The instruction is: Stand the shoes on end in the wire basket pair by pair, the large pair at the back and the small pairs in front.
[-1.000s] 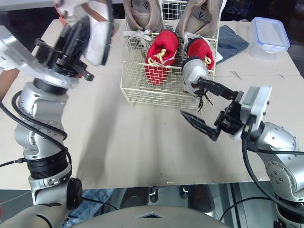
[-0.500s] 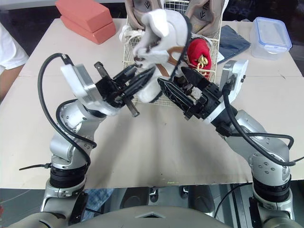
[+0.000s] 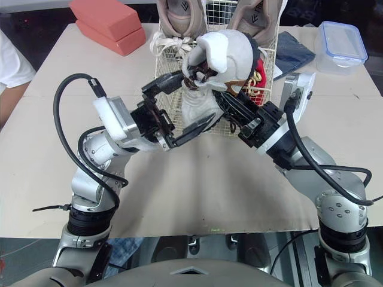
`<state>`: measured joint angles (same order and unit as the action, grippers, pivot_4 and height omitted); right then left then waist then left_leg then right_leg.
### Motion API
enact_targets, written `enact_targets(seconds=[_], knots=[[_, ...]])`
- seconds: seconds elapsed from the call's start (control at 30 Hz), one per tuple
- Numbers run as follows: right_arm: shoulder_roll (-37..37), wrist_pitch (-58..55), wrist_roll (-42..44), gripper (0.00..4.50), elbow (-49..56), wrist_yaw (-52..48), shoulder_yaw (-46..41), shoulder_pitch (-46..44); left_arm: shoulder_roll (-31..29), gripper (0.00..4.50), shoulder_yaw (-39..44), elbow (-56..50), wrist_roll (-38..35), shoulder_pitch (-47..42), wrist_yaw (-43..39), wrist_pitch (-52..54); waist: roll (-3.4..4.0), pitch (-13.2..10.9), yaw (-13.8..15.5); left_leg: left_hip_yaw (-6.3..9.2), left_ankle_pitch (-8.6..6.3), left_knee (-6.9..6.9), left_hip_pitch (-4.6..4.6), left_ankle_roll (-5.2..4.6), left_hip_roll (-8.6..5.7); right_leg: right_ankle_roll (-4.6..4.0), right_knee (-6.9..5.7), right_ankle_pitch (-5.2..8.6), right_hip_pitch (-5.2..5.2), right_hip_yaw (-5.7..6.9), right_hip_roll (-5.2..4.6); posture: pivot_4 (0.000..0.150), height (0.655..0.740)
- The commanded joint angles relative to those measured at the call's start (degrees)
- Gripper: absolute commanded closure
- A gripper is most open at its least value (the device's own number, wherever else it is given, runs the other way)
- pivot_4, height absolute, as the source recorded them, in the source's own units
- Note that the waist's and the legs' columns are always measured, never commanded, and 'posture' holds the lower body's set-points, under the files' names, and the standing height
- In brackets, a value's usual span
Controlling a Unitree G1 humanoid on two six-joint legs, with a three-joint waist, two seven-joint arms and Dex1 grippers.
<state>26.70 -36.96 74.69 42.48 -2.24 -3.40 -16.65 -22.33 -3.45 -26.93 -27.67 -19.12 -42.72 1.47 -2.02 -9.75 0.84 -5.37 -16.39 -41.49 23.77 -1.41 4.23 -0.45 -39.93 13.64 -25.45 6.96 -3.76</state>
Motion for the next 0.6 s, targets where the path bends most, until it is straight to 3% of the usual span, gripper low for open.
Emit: enact_targets(seconds=[0.03,0.13,0.23,0.4,0.6], knots=[[2.34,1.72,1.47,4.47,1.34,-4.67,-3.96,0.32,-4.37,0.04,6.72,-5.12,-17.06,-1.55,0.48,10.59,0.02,-0.01,-0.04,0.02,0.0,0.01,0.01,0.0,0.01,0.0,-0.01,0.0,0.0,0.0,0.0,0.15,0.686],[4.61,2.25,2.25,4.47,1.36,-11.28,-5.55,1.08,-10.88,0.04,12.89,-4.51,-35.02,-4.2,0.4,20.91,0.08,-0.05,-0.02,0.05,0.0,0.05,0.0,0.0,0.02,0.02,0.01,0.02,0.0,0.01,0.0,0.15,0.686],[8.2,1.85,0.14,4.47,1.12,-18.72,-6.02,2.11,-17.9,0.04,17.68,-0.24,-44.57,-6.78,-3.57,28.51,0.1,-0.06,-0.01,0.06,0.04,0.05,0.0,0.07,0.0,0.12,0.04,0.08,0.0,0.02,0.01,0.15,0.686],[12.55,1.86,-3.19,4.47,0.39,-28.34,-5.14,2.22,-24.87,0.04,17.23,3.85,-47.23,-9.66,-12.97,36.6,0.13,-0.08,0.0,0.04,0.04,0.07,-0.02,0.07,-0.04,0.19,0.06,0.12,0.0,0.03,0.03,0.15,0.686],[13.4,1.17,-2.17,4.47,-0.1,-33.88,-3.88,0.11,-25.01,0.04,10.89,6.38,-41.78,-14.43,-22.92,39.19,0.13,-0.08,0.1,0.05,0.04,0.07,0.0,0.08,-0.07,0.18,0.07,0.12,0.0,0.05,0.03,0.15,0.686]])
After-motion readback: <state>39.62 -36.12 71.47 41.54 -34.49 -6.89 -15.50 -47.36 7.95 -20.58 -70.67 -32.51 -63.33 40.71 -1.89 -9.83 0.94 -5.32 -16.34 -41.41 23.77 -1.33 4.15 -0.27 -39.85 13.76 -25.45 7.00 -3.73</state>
